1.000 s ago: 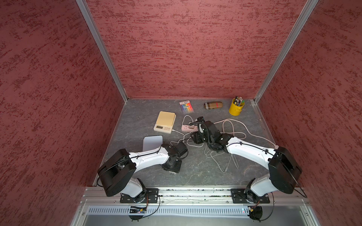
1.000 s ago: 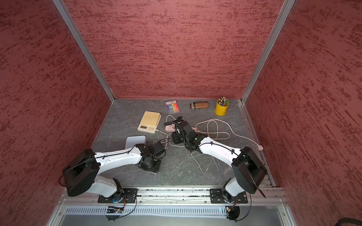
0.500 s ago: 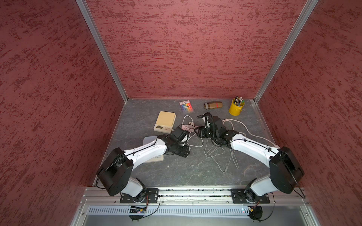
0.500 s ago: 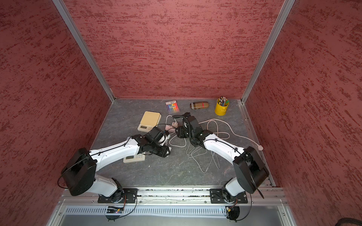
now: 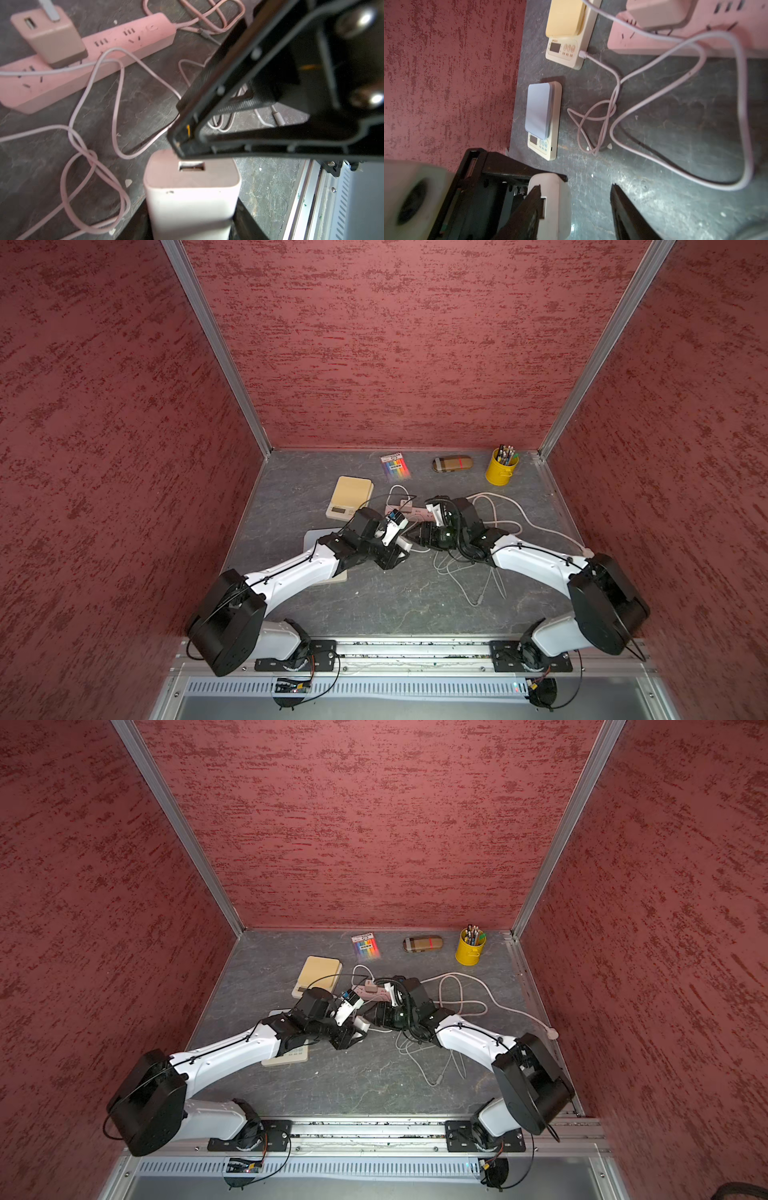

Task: Charge the electronic scale
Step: Pick up the plug from the center of the board, then insert the plug into the socket.

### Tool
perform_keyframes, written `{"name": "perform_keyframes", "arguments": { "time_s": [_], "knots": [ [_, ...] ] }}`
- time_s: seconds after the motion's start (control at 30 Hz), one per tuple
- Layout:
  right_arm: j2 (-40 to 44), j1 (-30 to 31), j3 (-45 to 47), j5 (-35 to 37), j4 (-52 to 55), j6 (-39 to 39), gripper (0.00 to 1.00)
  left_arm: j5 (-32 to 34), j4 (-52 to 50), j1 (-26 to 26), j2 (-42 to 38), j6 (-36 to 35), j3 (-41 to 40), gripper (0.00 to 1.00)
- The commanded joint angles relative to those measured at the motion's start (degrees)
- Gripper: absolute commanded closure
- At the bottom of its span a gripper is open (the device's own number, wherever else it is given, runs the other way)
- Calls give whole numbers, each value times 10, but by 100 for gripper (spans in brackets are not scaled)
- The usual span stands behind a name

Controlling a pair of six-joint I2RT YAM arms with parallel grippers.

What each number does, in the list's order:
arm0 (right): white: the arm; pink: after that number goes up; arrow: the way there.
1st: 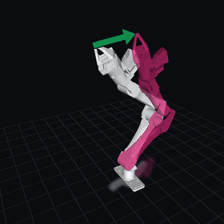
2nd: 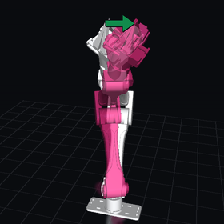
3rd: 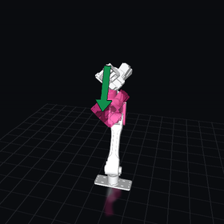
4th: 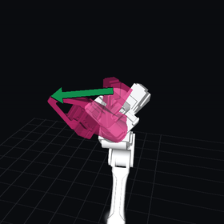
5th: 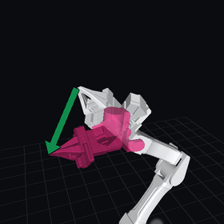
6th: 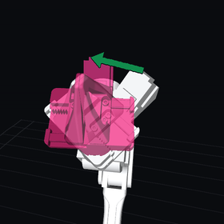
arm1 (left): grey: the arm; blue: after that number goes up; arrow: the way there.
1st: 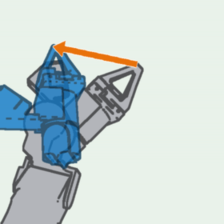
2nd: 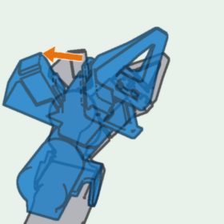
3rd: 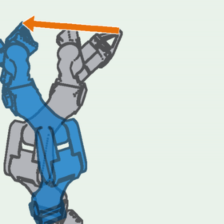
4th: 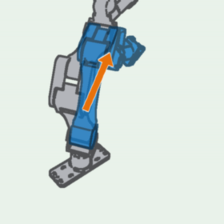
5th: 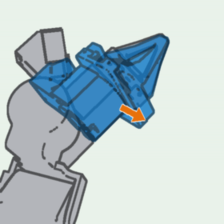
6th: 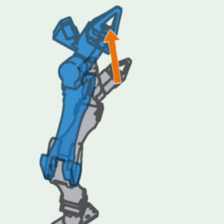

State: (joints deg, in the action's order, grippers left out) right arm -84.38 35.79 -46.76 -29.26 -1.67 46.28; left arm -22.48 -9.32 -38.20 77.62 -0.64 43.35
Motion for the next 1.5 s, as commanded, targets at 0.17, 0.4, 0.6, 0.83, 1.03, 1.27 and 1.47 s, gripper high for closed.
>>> {"name": "perform_keyframes", "arguments": {
  "time_s": [0.17, 0.4, 0.6, 0.83, 1.03, 1.27, 1.47],
  "knots": [
    [27, 9, -44, -45, 44, 17, 45, -48, 75, -3, 22, -56, 47, 59],
    [-30, 8, -121, -47, 153, -56, 57, -41, 81, -3, 33, -80, 43, 59],
    [-44, 8, -156, -24, 191, -126, 100, -10, 81, -4, 10, -95, 23, 38],
    [-16, -9, -194, 23, 226, -239, 100, -100, 60, 58, -55, -41, 21, 21],
    [-42, -16, -283, 42, 332, -409, 93, -284, 93, 152, -71, 38, 21, 21],
    [-5, -16, -249, 138, 293, -638, 100, -288, 86, 167, -42, 61, 36, 22],
    [-18, -22, -234, 214, 238, -744, 100, -240, 87, 168, -26, 108, 38, 23]
  ]
}}
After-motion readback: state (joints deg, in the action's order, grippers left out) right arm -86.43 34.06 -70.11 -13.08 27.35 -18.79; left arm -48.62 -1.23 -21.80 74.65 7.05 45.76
